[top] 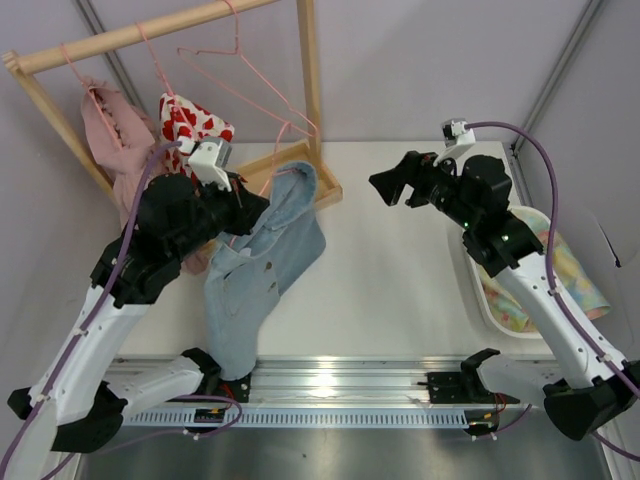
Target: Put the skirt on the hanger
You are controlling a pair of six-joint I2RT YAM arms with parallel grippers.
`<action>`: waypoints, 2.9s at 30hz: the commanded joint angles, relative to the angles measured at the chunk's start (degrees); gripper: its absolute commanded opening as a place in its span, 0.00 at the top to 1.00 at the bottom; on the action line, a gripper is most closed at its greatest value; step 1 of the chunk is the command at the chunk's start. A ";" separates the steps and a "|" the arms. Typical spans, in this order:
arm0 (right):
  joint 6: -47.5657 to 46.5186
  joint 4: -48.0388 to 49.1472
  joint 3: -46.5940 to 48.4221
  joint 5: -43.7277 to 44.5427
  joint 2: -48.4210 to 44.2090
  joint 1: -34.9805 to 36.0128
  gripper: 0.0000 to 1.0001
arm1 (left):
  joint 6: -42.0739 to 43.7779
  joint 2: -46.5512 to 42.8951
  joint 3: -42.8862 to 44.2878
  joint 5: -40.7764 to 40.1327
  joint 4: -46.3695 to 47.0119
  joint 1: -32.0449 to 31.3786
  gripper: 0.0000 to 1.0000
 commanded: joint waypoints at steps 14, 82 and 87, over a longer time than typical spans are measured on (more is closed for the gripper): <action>1.04 -0.23 1.91 9.77 5.59 0.75 0.12 | -10.37 2.59 4.25 -25.47 13.54 -2.41 1.00; -0.98 -4.63 4.98 5.11 7.00 -6.73 0.11 | 3.43 39.51 30.89 -66.26 45.54 -1.63 1.00; -0.80 -5.25 6.04 4.32 8.32 -6.73 0.11 | 4.48 37.41 28.69 -63.80 47.38 1.62 1.00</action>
